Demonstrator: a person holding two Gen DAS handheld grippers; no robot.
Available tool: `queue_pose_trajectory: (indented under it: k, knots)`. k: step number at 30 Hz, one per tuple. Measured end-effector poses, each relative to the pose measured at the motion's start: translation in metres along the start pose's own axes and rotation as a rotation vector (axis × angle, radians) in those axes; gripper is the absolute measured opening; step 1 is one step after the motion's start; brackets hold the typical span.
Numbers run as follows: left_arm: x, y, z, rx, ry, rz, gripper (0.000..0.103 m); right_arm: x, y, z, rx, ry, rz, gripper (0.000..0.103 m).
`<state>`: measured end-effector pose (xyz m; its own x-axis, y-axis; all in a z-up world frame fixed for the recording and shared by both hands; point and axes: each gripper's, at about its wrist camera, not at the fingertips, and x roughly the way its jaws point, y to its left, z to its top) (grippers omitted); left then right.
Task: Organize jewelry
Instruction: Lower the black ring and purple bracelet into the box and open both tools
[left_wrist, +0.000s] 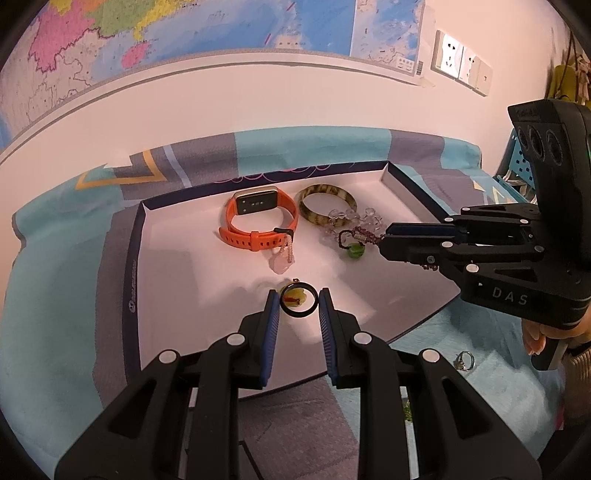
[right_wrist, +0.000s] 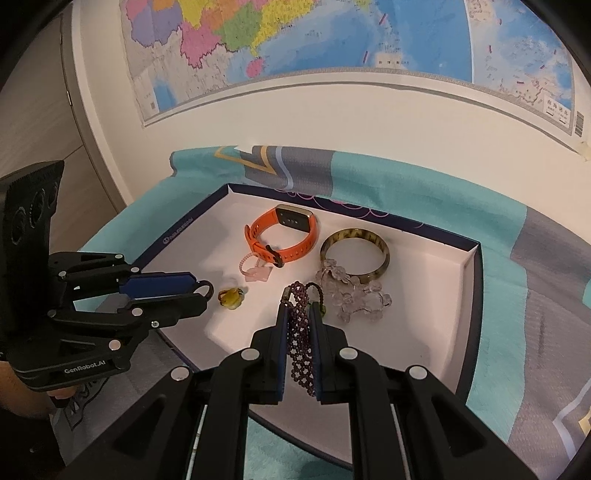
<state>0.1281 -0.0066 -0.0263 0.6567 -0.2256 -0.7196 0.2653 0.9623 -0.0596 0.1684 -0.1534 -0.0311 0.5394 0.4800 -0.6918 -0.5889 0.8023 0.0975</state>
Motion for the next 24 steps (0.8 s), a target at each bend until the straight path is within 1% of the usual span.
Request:
queue_pose_trajectory:
  k: [14, 24]
  knots:
    - [0.013, 0.003, 0.002, 0.001, 0.026, 0.016, 0.022, 0.014, -0.001, 0.000, -0.009, 0.029, -0.011, 0.010]
    - [0.020, 0.004, 0.006, -0.006, 0.039, 0.025, 0.022, 0.018, -0.002, 0.000, 0.001, 0.035, 0.000, 0.012]
